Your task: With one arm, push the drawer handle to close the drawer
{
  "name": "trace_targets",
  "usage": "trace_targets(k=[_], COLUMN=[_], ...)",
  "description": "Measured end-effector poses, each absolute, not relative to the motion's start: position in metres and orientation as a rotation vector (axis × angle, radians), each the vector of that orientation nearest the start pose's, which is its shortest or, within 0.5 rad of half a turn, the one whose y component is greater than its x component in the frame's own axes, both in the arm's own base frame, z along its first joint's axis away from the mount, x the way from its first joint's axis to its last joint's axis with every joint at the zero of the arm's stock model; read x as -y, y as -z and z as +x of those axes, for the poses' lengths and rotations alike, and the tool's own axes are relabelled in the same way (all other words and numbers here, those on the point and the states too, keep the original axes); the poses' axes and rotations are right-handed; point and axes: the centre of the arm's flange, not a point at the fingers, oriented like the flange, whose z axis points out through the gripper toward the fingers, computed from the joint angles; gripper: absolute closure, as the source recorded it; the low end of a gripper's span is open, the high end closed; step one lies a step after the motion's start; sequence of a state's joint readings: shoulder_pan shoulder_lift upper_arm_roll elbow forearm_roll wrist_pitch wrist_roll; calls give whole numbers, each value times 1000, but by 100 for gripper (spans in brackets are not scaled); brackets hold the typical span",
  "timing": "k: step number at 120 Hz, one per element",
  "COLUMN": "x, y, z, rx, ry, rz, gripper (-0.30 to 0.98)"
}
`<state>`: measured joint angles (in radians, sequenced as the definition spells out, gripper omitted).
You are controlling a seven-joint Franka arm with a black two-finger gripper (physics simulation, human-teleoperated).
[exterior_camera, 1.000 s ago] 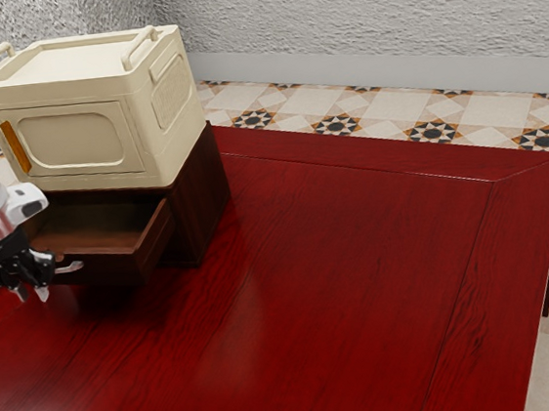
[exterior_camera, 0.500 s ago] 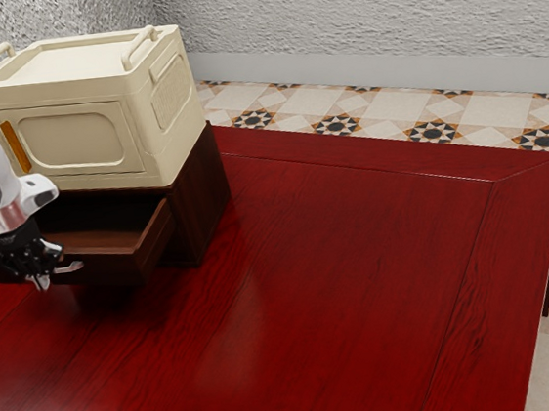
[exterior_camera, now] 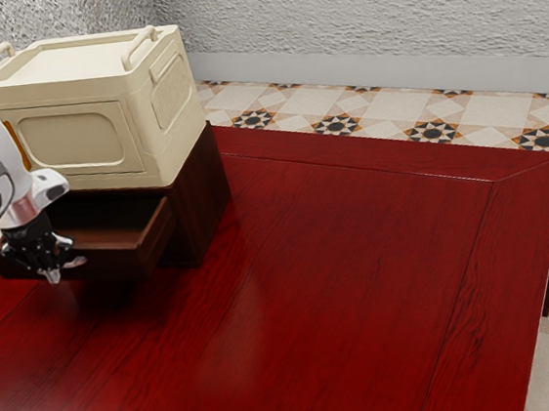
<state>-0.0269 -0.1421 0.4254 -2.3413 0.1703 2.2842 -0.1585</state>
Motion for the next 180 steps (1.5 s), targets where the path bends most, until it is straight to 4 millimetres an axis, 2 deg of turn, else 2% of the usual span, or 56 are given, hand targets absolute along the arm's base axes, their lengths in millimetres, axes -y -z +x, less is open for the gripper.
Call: trace_targets(k=[66, 110, 133, 159, 180], x=[-202, -207, -215, -200, -205], y=[-395, -398, -399, -396, -400], z=[492, 501, 518, 535, 547], rx=[695, 666, 665, 627, 623], ry=[132, 243, 296, 321, 341], rz=[-2954, -2937, -2915, -2931, -2916], gripper=[79, 79, 79, 79, 79])
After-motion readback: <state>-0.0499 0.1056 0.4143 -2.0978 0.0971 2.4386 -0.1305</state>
